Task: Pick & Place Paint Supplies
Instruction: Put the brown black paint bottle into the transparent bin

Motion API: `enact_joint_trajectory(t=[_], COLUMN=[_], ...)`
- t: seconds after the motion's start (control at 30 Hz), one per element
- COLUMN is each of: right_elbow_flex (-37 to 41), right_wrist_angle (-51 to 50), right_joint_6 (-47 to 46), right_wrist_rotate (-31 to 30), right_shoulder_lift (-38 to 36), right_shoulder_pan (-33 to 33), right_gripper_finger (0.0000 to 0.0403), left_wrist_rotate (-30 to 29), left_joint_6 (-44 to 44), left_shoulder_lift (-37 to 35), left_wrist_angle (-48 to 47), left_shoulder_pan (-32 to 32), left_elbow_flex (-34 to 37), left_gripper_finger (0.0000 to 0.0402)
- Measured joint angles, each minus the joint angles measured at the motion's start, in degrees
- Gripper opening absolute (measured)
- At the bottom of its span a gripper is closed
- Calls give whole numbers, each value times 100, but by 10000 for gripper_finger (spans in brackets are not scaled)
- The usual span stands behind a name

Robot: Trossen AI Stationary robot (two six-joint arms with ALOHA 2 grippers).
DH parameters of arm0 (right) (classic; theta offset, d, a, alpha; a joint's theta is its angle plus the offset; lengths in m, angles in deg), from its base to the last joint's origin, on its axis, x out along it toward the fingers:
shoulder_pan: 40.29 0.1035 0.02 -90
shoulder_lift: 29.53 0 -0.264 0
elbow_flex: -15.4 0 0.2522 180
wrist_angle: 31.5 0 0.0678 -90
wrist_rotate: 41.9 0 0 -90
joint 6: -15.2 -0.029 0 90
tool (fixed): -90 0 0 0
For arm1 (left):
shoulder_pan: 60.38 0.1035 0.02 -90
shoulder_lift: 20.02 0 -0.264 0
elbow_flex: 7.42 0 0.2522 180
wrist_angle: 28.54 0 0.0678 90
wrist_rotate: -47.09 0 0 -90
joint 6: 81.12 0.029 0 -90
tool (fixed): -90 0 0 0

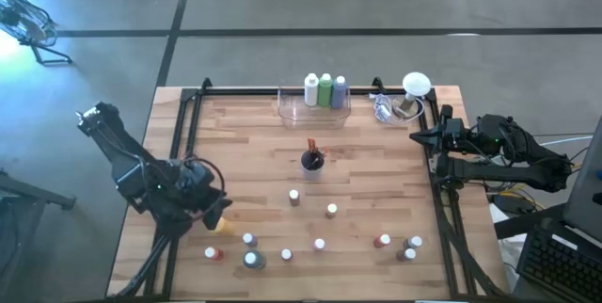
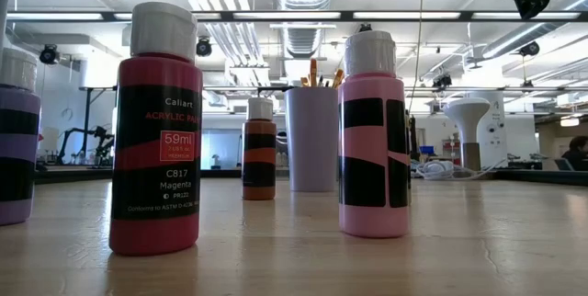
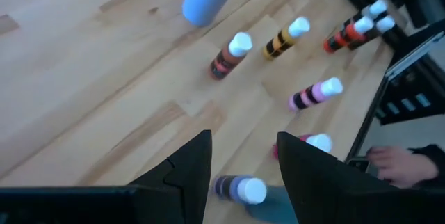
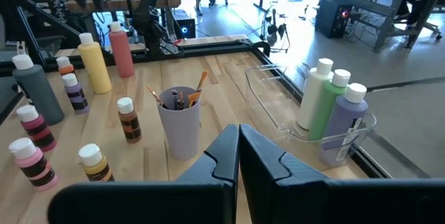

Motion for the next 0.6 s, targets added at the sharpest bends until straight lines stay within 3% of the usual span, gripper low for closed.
enact_joint_trajectory(t=[0.6], right_elbow_flex=[0], right_wrist_angle=[0], right_joint_6=[1], right_wrist_rotate=[1], right_shoulder_lift=[1], right_shoulder_pan=[-1], right_gripper_finger=[8], left_wrist_rotate=[387], left_joint_6=[113], left_shoulder_lift=[-17], left_wrist_angle=[-118], left_shoulder_pan=[23], left_elbow_flex=[106], left_gripper_finger=[167])
